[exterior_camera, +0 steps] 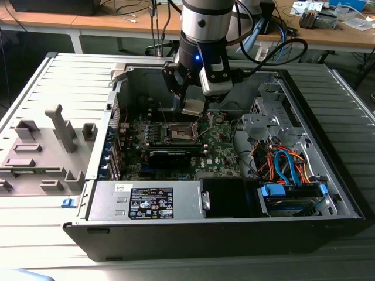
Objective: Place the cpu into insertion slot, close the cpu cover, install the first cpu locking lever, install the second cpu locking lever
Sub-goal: 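Place the cpu into insertion slot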
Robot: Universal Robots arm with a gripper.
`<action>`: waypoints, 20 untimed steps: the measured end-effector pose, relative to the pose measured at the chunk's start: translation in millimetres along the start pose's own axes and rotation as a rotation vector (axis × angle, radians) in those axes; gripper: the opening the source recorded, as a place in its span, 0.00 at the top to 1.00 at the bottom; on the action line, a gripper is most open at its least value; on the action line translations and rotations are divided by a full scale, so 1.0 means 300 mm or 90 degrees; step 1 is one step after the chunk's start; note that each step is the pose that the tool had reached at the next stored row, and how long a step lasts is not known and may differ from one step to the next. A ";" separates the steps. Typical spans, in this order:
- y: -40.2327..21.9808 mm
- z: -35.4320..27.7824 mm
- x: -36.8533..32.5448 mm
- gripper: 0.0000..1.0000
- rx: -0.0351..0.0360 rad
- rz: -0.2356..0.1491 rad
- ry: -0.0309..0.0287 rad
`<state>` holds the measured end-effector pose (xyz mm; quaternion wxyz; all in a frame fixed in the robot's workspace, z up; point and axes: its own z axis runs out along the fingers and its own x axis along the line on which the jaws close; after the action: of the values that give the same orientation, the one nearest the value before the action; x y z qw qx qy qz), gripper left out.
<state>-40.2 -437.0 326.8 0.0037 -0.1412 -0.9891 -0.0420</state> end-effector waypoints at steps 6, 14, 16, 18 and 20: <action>0.000 0.000 0.000 0.45 -0.0002 0.005 -0.0004; 0.000 0.000 0.000 0.45 -0.0002 0.011 -0.0009; 0.000 0.000 0.000 0.45 -0.0003 0.013 -0.0010; 0.000 0.000 0.000 0.45 -0.0003 0.014 -0.0012; 0.000 0.000 0.000 0.45 -0.0003 0.016 -0.0013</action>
<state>-40.2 -437.0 326.6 0.0032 -0.1535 -0.9872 -0.0421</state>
